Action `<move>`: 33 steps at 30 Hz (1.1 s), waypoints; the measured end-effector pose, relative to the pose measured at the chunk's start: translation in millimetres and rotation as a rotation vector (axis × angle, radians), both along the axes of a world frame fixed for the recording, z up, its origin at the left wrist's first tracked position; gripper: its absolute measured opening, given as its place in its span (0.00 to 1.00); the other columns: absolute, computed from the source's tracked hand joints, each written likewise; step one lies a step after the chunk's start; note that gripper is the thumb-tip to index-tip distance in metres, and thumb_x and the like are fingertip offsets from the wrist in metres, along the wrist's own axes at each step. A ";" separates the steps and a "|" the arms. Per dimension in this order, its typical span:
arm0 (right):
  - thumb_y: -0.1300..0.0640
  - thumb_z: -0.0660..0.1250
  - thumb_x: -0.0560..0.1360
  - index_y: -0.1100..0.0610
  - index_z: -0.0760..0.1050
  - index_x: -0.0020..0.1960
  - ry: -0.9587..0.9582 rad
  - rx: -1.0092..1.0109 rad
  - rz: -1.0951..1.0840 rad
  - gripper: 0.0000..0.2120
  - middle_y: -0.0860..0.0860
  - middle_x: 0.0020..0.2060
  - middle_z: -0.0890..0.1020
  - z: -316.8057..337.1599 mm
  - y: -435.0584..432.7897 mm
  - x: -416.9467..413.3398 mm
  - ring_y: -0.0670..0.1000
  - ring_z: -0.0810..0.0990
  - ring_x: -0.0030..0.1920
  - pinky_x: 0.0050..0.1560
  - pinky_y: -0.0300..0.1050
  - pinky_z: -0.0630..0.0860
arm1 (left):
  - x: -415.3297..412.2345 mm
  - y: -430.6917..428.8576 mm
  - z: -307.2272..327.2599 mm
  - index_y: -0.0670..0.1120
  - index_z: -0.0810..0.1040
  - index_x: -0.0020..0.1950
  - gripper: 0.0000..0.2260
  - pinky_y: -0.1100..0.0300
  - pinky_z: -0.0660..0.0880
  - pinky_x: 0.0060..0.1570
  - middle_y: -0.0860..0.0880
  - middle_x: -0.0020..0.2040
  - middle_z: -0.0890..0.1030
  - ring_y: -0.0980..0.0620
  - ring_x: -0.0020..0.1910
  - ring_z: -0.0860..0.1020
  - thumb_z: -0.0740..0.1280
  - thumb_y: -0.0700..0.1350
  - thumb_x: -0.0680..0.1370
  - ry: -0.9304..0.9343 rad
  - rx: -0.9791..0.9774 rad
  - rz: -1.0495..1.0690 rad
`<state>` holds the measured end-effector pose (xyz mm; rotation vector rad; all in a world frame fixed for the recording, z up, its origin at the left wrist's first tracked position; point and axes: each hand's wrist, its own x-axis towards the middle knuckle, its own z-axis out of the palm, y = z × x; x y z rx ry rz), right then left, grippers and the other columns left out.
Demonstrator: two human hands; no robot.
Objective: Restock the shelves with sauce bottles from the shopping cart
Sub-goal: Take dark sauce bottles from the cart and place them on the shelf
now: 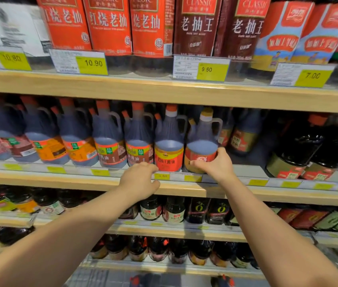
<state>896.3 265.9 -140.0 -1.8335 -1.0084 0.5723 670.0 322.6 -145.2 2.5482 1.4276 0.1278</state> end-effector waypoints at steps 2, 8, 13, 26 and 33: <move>0.50 0.80 0.61 0.53 0.66 0.54 -0.031 -0.067 0.015 0.31 0.48 0.50 0.75 0.9 2.6 4.1 0.50 0.75 0.51 0.50 0.44 0.73 | 0.2 1.0 0.7 0.52 0.71 0.69 0.22 0.52 0.72 0.62 0.49 0.66 0.73 0.48 0.65 0.71 0.64 0.52 0.74 -0.039 -0.015 0.016; 0.49 0.78 0.64 0.55 0.65 0.57 -0.059 -0.133 0.077 0.30 0.50 0.54 0.75 4.4 -2.3 5.2 0.51 0.75 0.55 0.54 0.47 0.74 | 11.0 1.5 6.9 0.49 0.73 0.57 0.14 0.52 0.74 0.52 0.50 0.55 0.76 0.48 0.55 0.74 0.67 0.53 0.74 -0.378 0.093 0.095; 0.49 0.75 0.67 0.56 0.62 0.72 -0.590 0.107 -0.059 0.39 0.56 0.66 0.70 -7.7 -22.2 -12.2 0.57 0.68 0.67 0.65 0.55 0.69 | 24.8 0.9 14.4 0.48 0.73 0.60 0.24 0.47 0.74 0.55 0.45 0.60 0.73 0.42 0.59 0.74 0.75 0.49 0.67 -0.332 0.533 -0.042; 0.56 0.75 0.69 0.54 0.64 0.73 -0.871 0.106 0.013 0.35 0.59 0.64 0.72 -9.5 -12.5 -6.8 0.61 0.76 0.60 0.55 0.54 0.75 | 41.6 11.1 3.5 0.53 0.64 0.74 0.36 0.48 0.74 0.57 0.43 0.75 0.63 0.42 0.66 0.71 0.75 0.51 0.68 -0.121 0.588 -0.064; 0.55 0.73 0.70 0.53 0.61 0.74 -0.803 0.090 0.045 0.36 0.56 0.68 0.68 -6.8 -9.4 -4.3 0.58 0.71 0.66 0.61 0.56 0.72 | 43.4 8.7 2.0 0.54 0.62 0.74 0.36 0.46 0.72 0.60 0.44 0.75 0.62 0.42 0.68 0.68 0.74 0.50 0.69 -0.131 0.507 -0.040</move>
